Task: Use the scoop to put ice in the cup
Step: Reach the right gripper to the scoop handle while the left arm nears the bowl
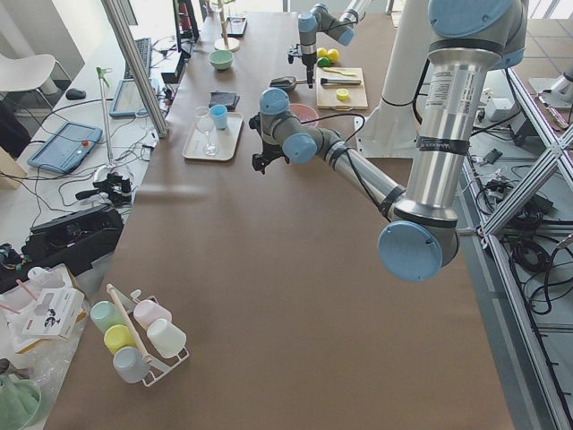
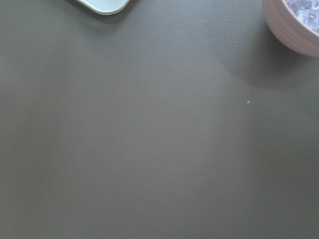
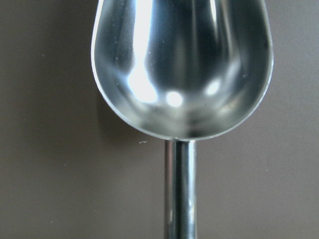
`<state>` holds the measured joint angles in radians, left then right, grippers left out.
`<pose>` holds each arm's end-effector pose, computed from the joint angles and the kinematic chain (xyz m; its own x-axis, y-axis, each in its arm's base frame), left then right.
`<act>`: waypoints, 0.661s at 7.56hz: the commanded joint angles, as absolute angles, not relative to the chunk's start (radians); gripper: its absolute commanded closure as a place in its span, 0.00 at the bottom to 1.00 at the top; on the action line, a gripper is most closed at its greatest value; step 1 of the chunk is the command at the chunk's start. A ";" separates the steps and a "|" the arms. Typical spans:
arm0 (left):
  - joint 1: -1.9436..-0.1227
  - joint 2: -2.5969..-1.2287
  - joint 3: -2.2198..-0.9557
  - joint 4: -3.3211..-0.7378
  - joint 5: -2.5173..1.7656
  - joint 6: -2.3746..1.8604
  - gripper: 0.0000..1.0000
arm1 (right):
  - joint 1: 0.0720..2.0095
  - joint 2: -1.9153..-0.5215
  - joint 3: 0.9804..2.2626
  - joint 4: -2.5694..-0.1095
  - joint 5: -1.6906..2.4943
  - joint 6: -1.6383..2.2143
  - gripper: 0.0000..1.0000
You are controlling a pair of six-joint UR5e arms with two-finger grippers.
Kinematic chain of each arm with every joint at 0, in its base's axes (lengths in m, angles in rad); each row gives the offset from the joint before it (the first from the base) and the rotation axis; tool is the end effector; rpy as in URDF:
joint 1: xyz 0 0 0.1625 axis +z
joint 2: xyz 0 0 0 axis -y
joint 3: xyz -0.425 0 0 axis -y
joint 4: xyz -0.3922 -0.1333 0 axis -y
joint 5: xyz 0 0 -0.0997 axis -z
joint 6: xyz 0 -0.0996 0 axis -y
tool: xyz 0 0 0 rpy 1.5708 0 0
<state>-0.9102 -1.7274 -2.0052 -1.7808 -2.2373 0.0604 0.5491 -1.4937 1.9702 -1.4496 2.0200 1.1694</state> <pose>0.2609 -0.4527 0.3467 0.3218 0.8645 -0.3862 -0.4473 0.4983 0.7427 -0.3916 -0.3452 0.4244 0.7513 0.0471 0.6583 0.0346 0.9933 -0.1106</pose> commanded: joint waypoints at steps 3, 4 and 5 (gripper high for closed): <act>-0.778 -1.792 -1.962 -1.874 -2.099 0.068 0.02 | 0.541 -1.496 1.962 -1.439 2.020 1.192 0.14; -0.773 -1.789 -1.974 -1.875 -2.056 0.069 0.02 | 0.541 -1.496 1.963 -1.439 2.022 1.192 0.27; -0.772 -1.790 -1.976 -1.875 -2.066 0.068 0.02 | 0.541 -1.496 1.963 -1.440 2.022 1.192 0.46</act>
<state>-0.7806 -1.7861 -1.9714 -1.8732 -2.0824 0.0683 0.5416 -1.4956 1.9628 -1.4390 2.0208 1.1915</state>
